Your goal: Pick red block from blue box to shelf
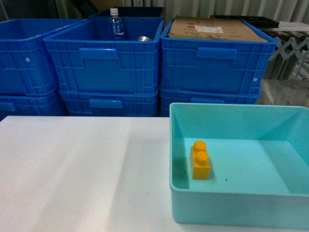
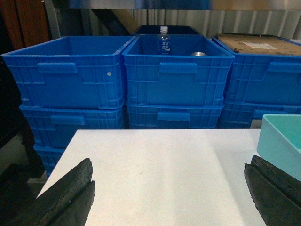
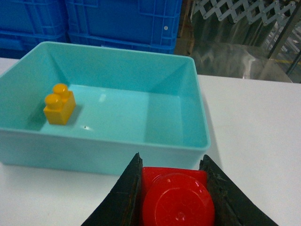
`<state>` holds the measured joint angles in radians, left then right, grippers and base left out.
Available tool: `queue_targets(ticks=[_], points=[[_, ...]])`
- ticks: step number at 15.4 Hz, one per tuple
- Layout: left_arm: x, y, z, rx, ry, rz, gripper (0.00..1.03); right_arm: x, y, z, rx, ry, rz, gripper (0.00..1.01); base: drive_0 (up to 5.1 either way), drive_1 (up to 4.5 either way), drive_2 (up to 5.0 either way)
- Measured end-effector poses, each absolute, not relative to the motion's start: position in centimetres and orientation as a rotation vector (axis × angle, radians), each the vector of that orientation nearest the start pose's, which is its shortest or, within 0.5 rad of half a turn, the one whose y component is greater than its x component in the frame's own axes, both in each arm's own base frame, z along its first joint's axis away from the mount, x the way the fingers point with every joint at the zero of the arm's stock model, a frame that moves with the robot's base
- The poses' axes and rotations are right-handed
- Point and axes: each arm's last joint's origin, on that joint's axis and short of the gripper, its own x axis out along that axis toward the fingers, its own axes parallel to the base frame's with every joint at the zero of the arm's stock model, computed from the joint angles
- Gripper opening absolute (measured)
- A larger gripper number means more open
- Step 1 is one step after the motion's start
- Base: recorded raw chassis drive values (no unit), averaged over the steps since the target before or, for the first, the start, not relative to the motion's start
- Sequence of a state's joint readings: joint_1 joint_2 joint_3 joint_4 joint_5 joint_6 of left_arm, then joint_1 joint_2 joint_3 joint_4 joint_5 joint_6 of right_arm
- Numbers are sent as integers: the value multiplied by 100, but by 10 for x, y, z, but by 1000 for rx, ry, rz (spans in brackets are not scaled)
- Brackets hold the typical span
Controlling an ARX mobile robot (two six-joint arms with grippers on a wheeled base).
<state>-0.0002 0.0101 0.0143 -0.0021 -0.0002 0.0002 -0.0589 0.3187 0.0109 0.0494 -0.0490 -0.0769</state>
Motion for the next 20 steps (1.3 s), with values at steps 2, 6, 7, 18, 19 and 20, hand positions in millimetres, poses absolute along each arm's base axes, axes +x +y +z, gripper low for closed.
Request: queue_targets(ticks=[2,6,7,18,19,20], points=[[97,0,167,0,-1,0,98,114,-5,144,-63,261,0,28,4,-375,384],[97,0,167,0,-1,0,98,114,-5,145,-63,256,0,28,0,-298,299],[97,0,167,0,-1,0,98,114,-5,144,-63,262,0,28,5,-419,430],[97,0,167,0,-1,2,98,114,-5,144,-65,260,1,28,-26,-103,51],[97,0,167,0,-1,1,98,114,-5,144,-65,262,1,28,-191,-191,-191],[97,0,167,0,-1,1,98,114,-5,144,-65,261,1,28,-174,-174,-174]])
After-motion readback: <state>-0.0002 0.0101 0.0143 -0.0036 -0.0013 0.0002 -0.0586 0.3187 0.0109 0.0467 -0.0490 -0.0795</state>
